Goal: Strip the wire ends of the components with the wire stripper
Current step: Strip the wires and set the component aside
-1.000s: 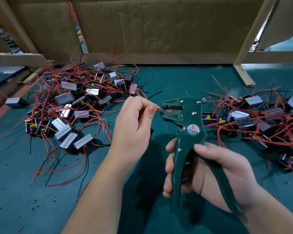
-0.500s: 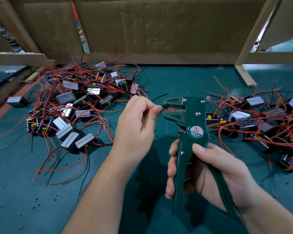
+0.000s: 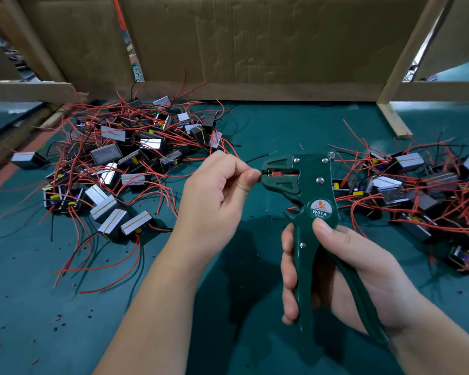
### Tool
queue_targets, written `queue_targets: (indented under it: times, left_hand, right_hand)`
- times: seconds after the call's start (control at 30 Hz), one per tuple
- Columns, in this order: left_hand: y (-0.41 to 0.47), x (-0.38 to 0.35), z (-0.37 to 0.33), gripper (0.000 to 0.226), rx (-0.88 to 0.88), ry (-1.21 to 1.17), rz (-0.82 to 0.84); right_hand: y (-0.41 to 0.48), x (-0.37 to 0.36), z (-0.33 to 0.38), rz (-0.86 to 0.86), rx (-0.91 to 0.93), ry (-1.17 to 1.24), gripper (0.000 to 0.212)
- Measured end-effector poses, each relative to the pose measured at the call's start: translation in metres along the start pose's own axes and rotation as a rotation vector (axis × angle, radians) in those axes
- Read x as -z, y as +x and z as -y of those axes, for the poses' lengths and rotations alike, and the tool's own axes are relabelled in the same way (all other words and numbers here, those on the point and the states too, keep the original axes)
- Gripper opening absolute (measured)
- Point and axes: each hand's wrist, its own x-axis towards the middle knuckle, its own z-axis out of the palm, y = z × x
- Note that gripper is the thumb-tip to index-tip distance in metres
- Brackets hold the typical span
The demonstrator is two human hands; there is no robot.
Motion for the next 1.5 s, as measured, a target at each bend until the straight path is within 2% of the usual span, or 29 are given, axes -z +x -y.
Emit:
queue_targets:
  times: [0.07,0.13,0.27,0.33,0.43,0.53,0.67,0.8,0.93,1.03,1.13,1.27,1.5]
  left_hand:
    - [-0.001,0.000,0.000,0.019,0.018,0.001,-0.008]
    - [-0.002,-0.001,0.001,0.029,0.098,-0.019,-0.003]
    - [-0.004,-0.007,0.002,0.046,0.213,-0.080,0.018]
    - [-0.006,-0.010,-0.001,0.043,0.223,-0.124,0.016]
    - [-0.004,-0.014,-0.002,0.041,0.319,-0.299,0.017]
    - [0.002,-0.015,-0.006,0.044,0.400,-0.595,-0.019]
    - [0.004,-0.015,-0.012,0.051,0.455,-1.003,-0.011]
    - [0.000,-0.016,-0.013,0.050,0.410,-1.213,0.039]
    - [-0.002,-0.011,-0.012,0.060,0.384,-1.291,0.139]
    - [-0.004,-0.008,-0.013,0.061,0.371,-1.283,0.226]
    - [-0.005,-0.006,-0.016,0.064,0.315,-1.238,0.295]
    - [-0.005,-0.003,-0.020,0.064,0.207,-1.306,0.327]
    - [-0.005,-0.006,-0.019,0.071,0.283,-1.221,0.437]
  right_hand:
    - [0.000,-0.001,-0.001,-0.025,-0.003,0.005,0.051]
    - [0.001,-0.004,-0.002,-0.101,0.009,0.002,0.052]
    - [0.004,-0.007,-0.001,-0.284,0.053,0.022,0.038]
    - [0.006,-0.009,-0.002,-0.252,0.093,0.121,0.030]
    - [0.006,-0.007,0.000,-0.195,0.184,0.259,0.043]
    - [0.005,-0.003,0.005,-0.190,0.101,0.311,0.053]
    - [0.007,-0.005,0.003,-0.066,-0.051,0.386,0.067]
    - [0.008,-0.007,0.001,0.019,-0.079,0.388,0.070]
    - [0.009,-0.003,0.003,0.017,0.012,0.408,0.076]
    - [0.007,0.000,0.007,0.056,0.075,0.334,0.065]
    - [0.006,0.003,0.009,0.101,0.068,0.322,0.066]
    - [0.006,0.003,0.009,0.127,0.037,0.365,0.074]
    - [0.007,0.004,0.009,0.068,0.110,0.410,0.084]
